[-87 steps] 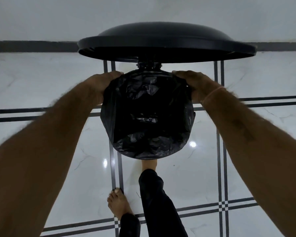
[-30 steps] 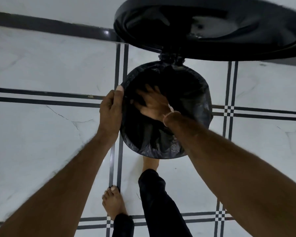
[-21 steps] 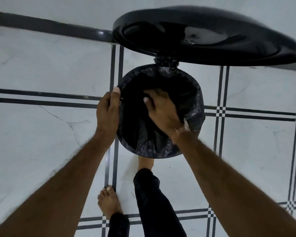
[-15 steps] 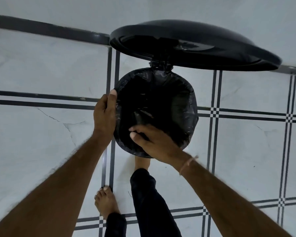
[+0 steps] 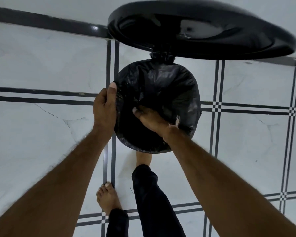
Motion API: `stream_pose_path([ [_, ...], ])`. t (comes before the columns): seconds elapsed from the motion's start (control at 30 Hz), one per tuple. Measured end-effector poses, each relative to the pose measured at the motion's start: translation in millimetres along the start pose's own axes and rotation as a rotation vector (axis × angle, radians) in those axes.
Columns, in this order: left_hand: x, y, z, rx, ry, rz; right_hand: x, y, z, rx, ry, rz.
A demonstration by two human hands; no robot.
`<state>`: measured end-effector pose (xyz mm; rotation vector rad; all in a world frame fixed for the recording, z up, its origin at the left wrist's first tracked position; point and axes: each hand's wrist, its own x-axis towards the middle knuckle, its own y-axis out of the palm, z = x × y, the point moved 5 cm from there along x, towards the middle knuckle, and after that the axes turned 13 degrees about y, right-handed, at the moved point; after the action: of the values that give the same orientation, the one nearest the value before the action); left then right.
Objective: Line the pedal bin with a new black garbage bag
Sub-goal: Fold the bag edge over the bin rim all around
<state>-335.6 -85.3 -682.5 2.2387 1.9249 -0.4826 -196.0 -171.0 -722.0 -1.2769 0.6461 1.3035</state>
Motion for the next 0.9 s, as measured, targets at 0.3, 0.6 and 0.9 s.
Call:
stream_pose_path([
  [0.3, 1, -1, 6, 0.024, -0.008, 0.012, -7, -61, 38, -0.163, -0.285, -0.334],
  [0.6, 4, 1, 13, 0.052, 0.018, -0.005, 79, -51, 24, -0.028, 0.065, -0.082],
  [0.9, 1, -1, 7, 0.08, 0.012, -0.017, -84, -30, -11, 0.002, -0.153, -0.205],
])
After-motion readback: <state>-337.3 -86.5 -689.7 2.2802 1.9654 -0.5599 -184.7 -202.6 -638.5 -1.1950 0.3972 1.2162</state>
